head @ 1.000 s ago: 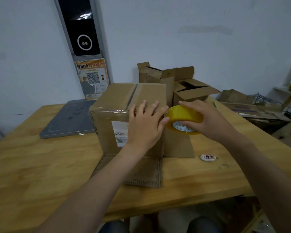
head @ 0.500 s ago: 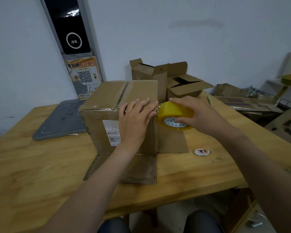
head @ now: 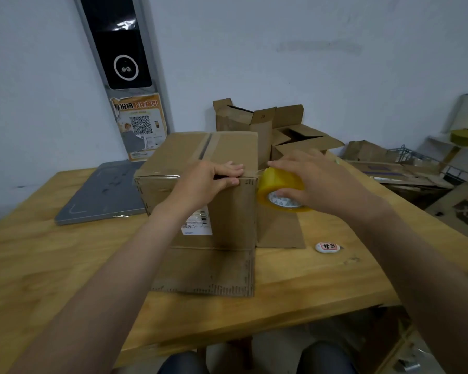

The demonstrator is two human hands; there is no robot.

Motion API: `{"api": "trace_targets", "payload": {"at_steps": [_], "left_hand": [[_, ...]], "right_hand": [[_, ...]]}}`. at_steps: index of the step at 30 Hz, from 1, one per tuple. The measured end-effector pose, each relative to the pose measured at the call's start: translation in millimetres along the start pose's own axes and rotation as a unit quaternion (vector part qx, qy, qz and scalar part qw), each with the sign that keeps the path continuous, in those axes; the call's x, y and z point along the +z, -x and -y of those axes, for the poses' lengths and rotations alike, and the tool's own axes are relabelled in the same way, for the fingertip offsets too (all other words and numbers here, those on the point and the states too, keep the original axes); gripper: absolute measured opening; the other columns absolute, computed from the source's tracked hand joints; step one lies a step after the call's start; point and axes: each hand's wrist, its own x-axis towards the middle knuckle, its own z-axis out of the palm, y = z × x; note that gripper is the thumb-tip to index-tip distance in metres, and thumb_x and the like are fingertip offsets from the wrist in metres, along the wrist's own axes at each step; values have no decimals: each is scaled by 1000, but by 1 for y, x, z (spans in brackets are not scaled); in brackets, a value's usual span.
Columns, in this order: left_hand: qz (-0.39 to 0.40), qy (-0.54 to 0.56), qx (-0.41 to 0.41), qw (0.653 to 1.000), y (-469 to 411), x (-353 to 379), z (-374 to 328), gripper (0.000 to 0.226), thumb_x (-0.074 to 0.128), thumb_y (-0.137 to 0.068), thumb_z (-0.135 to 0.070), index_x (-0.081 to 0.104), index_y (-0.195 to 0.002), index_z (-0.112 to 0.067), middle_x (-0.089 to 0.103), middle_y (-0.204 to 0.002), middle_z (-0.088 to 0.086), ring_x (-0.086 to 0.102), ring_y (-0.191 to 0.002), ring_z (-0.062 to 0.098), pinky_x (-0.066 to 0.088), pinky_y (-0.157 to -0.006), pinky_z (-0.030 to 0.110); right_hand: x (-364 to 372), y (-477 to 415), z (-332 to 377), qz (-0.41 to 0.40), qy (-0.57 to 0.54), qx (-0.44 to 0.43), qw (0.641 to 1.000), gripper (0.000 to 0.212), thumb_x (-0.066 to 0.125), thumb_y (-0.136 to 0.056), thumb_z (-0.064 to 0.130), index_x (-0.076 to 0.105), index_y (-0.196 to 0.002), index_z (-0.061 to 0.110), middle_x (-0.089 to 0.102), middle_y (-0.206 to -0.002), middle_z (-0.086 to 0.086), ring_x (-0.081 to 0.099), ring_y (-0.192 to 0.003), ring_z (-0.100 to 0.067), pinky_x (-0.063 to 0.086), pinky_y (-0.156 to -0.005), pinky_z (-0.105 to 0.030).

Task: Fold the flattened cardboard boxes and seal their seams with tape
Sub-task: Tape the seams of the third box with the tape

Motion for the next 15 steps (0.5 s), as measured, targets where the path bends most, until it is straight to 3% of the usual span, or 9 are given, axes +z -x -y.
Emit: {"api": "trace_targets", "payload": {"at_steps": [3, 5, 7, 11, 13, 15], "left_hand": [[-5, 6, -7, 1000, -3, -2, 0, 29, 81, -87, -16, 77, -113, -27, 71, -121, -20, 54, -122, -15, 37, -118, 25], [6, 10, -4, 1000, -1, -10, 2, 29, 79, -88, -14, 77, -114, -26, 71, -123, -16, 54, -127, -8, 35, -121, 31], [7, 7, -25, 1000, 2, -26, 11, 28, 79, -88, -14, 77, -112, -26, 72, -123, -15, 54, -129, -5, 34, -122, 37], [-64, -51, -39, 996, 20, -64, 42, 28, 85, -75, -35, 75, -96, -50, 69, -113, -33, 46, -137, 2, 26, -124, 52], [-89, -34, -47, 994, 26, -72, 49, 32, 87, -74, -31, 75, -97, -49, 65, -125, -29, 44, -139, 4, 28, -123, 49], [-119, -75, -63, 988, 28, -77, 55, 39, 87, -72, -40, 75, -109, -43, 57, -144, -18, 45, -139, 7, 32, -122, 47]], "right_hand": [[0, -12, 27, -9, 31, -36, 999, 59, 50, -100, 55, 34, -155, 42, 44, -153, 14, 41, -134, -16, 36, -100, -32], [9, -16, 42, -10, 45, -64, 997, 54, 42, -103, 54, 33, -155, 42, 42, -156, 15, 43, -135, -18, 35, -112, -40], [18, -18, 46, -11, 59, -66, 996, 51, 38, -105, 51, 32, -155, 44, 37, -159, 17, 43, -135, -20, 33, -115, -45], [21, -21, 44, -9, 36, -43, 998, 49, 41, -106, 44, 32, -154, 46, 35, -159, 22, 42, -134, -19, 29, -119, -46], [22, -23, 49, -15, 34, -48, 998, 48, 43, -106, 42, 35, -153, 46, 38, -158, 22, 44, -131, -20, 32, -116, -46], [22, -25, 53, -21, 32, -41, 998, 47, 43, -105, 41, 39, -151, 45, 40, -156, 22, 47, -126, -19, 38, -110, -43]]}}
